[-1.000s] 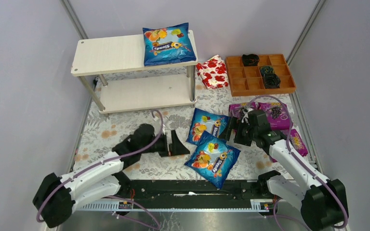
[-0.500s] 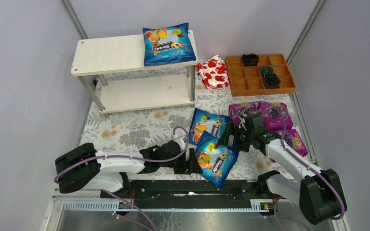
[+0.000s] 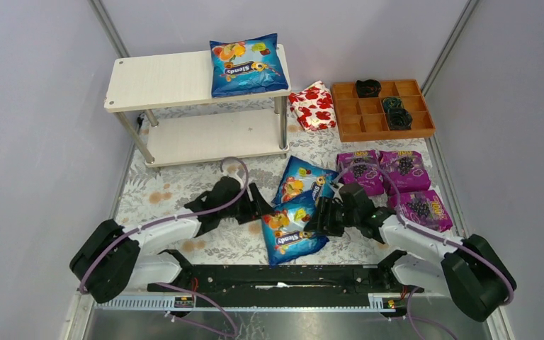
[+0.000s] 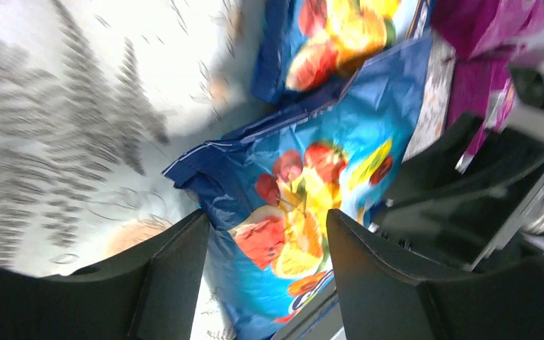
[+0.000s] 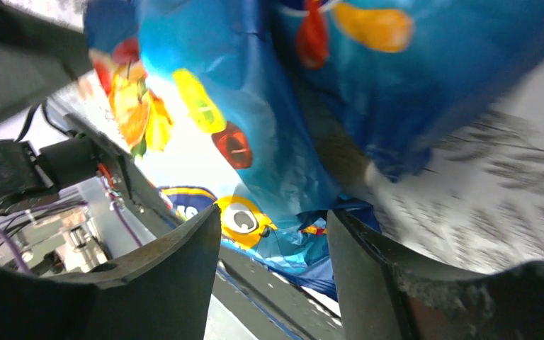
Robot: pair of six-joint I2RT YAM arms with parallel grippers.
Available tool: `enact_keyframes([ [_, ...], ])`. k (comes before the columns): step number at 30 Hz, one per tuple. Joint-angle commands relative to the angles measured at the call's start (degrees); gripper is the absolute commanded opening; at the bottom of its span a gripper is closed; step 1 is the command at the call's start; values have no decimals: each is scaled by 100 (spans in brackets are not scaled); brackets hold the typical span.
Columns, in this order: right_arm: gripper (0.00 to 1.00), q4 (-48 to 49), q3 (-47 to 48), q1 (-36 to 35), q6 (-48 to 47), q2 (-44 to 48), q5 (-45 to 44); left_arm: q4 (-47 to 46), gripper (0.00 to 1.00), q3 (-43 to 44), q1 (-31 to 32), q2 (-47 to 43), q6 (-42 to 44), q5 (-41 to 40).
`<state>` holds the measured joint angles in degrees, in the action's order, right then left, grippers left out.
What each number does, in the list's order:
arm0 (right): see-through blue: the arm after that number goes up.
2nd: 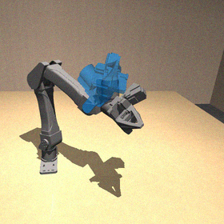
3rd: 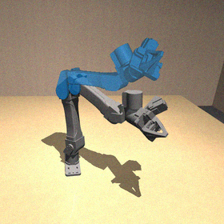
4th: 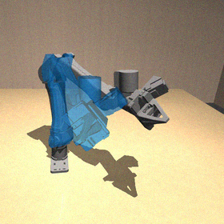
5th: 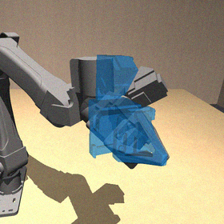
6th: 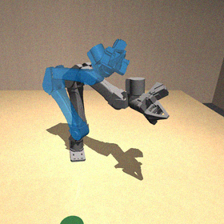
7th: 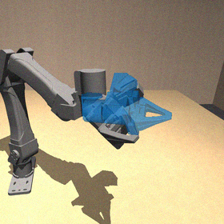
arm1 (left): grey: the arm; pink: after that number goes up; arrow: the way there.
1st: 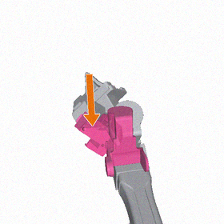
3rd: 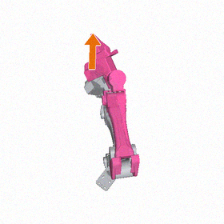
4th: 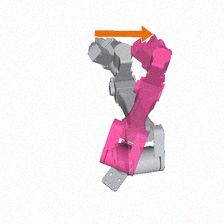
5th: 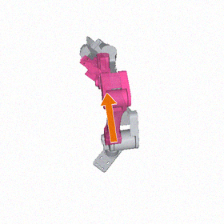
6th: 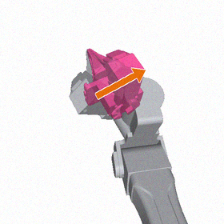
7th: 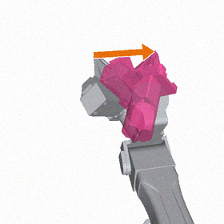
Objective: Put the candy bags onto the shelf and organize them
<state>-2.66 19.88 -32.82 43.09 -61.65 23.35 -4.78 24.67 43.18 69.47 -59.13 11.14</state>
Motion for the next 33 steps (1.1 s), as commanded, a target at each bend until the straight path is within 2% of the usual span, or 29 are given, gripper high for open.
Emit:
enact_keyframes([
  [1, 63, 1727, 69, -669, 977, -464, -230, 387, 66, 400, -749, -411, 634, -71],
  [5, 65, 2153, 768, -1322, 1026, -1480, -384, 1181, 69, 579, -1314, -765, 994, -397],
  [9, 71, 2071, 1344, -1597, 771, -2084, -408, 1820, 93, 662, -1593, -1318, 1217, -828],
  [11, 80, 1965, 1276, -1593, 655, -1972, -590, 2015, 98, 635, -1618, -1574, 1246, -856],
  [15, 99, 1390, 1085, -1592, 281, -1583, -1086, 1996, 99, 322, -1617, -1728, 1112, -353],
  [18, 100, 1316, 870, -1543, 151, -1384, -1187, 1826, 99, 57, -1611, -1535, 1075, 37],
  [22, 100, 1715, 840, -1467, 120, -1631, -894, 1579, 99, -91, -1611, -1050, 1113, 28],
  [24, 100, 2077, 894, -1407, 155, -1872, -725, 1343, 97, -78, -1612, -761, 1089, 37],
  [29, 100, 4055, 571, -1028, 812, -2585, 288, 755, 86, -39, -1619, -220, 972, -121],
  [33, 99, 4528, 576, -991, 959, -2987, 333, 260, 82, -152, -1620, 35, 922, -70],
])
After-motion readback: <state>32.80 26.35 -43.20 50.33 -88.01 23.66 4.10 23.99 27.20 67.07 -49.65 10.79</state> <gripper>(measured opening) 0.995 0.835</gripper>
